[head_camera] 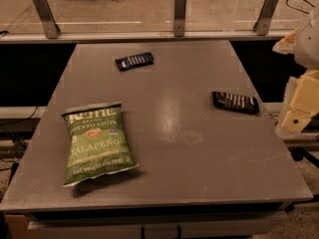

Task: Pick rxbar chocolate

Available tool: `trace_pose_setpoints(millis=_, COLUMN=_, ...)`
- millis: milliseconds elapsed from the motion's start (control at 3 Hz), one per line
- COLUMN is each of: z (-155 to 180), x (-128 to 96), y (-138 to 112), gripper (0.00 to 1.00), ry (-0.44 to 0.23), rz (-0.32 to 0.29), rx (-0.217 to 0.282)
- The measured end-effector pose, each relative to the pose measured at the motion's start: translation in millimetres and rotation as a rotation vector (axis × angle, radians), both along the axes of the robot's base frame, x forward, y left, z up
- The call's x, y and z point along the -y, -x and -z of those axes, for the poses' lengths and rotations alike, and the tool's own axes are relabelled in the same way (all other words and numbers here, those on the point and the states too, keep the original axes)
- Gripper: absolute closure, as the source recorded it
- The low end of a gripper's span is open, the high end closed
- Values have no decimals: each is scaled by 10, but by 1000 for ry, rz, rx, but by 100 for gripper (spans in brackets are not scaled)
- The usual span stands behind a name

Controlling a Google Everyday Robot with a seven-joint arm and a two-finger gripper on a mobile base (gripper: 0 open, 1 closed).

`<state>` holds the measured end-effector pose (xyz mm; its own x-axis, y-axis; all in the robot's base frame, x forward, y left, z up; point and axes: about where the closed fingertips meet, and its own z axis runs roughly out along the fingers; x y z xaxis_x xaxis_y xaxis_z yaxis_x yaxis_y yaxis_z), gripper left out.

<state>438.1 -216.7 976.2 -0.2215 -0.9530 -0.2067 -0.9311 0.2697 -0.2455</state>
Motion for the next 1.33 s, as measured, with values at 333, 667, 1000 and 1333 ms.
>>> trace_pose_setpoints(millis=333, z=-24, x=-18, y=-23, gripper=0, ry=-2, rz=-5, rx=18)
trace_pose_setpoints(millis=667, z=72, x=25, y=-277, gripper=0, ry=-45, rz=-19, rx=56)
trace_pose_setpoints(millis=1000, z=271, x=125, y=-746, gripper=0, ry=-133, rz=-33, rx=101)
trace_pose_setpoints(millis=1333, z=536, x=247, y=-1210, gripper=0, ry=-195, rz=-50, rx=127)
